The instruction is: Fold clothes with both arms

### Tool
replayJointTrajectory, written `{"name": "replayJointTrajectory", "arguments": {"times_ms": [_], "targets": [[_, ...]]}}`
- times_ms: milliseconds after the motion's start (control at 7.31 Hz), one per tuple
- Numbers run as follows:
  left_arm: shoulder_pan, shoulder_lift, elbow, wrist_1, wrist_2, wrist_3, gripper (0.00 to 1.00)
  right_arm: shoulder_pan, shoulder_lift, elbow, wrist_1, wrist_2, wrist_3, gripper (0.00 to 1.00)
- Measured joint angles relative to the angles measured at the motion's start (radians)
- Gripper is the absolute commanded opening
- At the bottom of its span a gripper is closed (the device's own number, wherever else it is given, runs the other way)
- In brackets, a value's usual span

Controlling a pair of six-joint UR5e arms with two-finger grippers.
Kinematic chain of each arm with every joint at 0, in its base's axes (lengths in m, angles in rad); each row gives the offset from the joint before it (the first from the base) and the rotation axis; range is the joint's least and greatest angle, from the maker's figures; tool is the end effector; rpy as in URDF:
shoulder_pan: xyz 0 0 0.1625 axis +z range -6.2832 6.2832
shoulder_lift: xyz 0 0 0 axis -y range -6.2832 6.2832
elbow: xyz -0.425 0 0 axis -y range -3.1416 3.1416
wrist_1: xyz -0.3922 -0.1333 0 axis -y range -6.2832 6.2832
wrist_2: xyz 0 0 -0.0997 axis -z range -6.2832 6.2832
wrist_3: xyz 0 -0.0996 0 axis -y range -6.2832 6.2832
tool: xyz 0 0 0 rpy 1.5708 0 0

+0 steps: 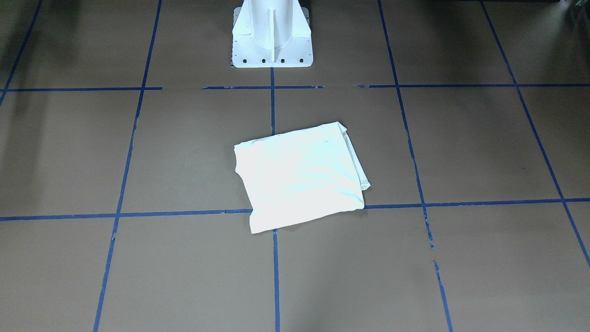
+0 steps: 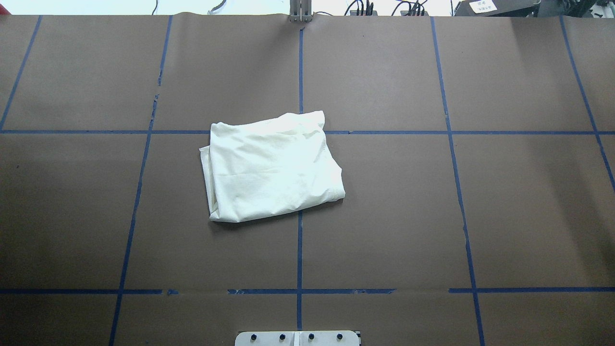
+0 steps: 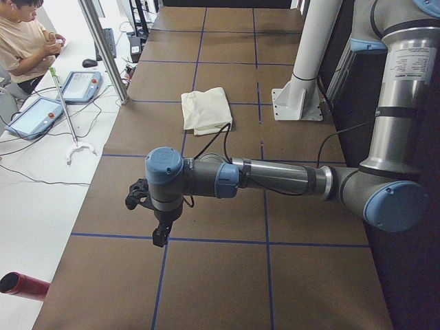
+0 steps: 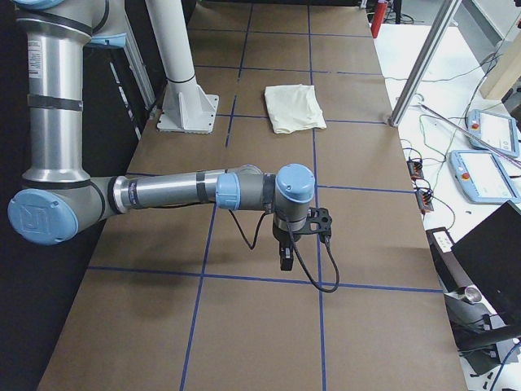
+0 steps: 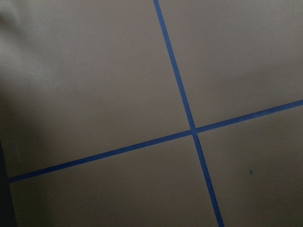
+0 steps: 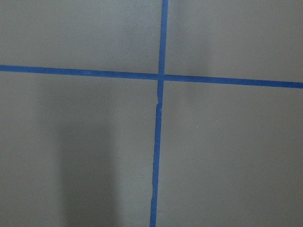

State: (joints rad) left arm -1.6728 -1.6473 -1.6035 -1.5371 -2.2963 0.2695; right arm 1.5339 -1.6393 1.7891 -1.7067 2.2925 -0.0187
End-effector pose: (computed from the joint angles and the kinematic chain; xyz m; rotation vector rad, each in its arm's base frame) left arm -0.1206 -0.5178 0.6103 0.2052 0.7004 0.1874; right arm 0.0505 -0.4616 0.6013 0.0067 -0.7219 -0.0582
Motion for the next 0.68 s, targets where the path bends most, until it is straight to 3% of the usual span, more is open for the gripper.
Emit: {"name": "replayJointTrajectory", "arguments": {"times_ms": [684], "targets": [[0.003,0.000,0.027,0.057,-0.051,-0.006,1.00,-0.039,0.009,-0.038,0.005,-0.003,0.011,1.00]]}}
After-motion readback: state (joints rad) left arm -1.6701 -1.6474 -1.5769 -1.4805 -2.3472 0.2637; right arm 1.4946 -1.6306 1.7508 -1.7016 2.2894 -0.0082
